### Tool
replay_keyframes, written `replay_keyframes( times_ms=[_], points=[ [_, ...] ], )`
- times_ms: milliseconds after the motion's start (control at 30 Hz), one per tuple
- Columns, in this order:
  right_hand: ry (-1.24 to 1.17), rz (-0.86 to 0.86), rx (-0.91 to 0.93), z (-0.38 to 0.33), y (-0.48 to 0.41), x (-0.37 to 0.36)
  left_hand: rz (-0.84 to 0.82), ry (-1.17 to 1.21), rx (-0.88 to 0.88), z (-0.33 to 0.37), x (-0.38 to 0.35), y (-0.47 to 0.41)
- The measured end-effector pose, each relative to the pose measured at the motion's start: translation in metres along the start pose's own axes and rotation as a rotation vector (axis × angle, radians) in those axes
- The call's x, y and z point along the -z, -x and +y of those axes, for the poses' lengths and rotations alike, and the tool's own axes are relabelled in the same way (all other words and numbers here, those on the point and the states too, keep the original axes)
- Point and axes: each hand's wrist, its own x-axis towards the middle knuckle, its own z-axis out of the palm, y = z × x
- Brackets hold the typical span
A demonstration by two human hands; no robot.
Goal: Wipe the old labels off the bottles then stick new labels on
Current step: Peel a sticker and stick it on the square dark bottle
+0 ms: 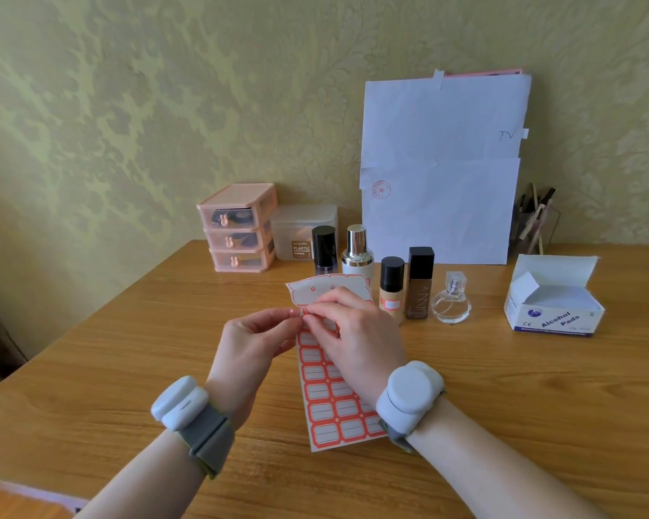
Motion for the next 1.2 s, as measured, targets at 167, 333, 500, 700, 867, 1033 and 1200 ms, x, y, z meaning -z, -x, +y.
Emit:
replay_keyframes(
  times_ms=[167, 333, 500, 700, 867, 1033, 1200],
  points=[
    [0.012, -0.026, 0.015, 0.003, 0.001, 0.0, 0.004, -0.118, -0.058, -0.002, 0.002, 0.003],
    [-0.016, -0.034, 0.011, 0.005, 0.0, 0.001, -0.028, -0.137, -0.119, -0.002, -0.001, 0.004],
    [-0.005, -0.046, 0.022, 0.006, -0.001, 0.002, -0.008, -0.12, -0.1, -0.004, -0.002, 0.004],
    [0.012, -0.028, 0.037, 0.005, -0.002, 0.002, 0.017, -0.083, -0.064, -0.005, -0.003, 0.003],
    [0.041, 0.024, 0.017, 0.007, -0.003, -0.003, 0.025, -0.059, -0.043, -0.008, -0.005, 0.002],
    [0.028, 0.039, -0.044, 0.01, 0.0, -0.007, 0.018, -0.034, -0.005, -0.009, -0.005, 0.002],
    [-0.017, 0.073, -0.118, 0.017, -0.002, -0.012, 0.034, -0.069, 0.026, -0.01, -0.002, 0.001]
  ],
)
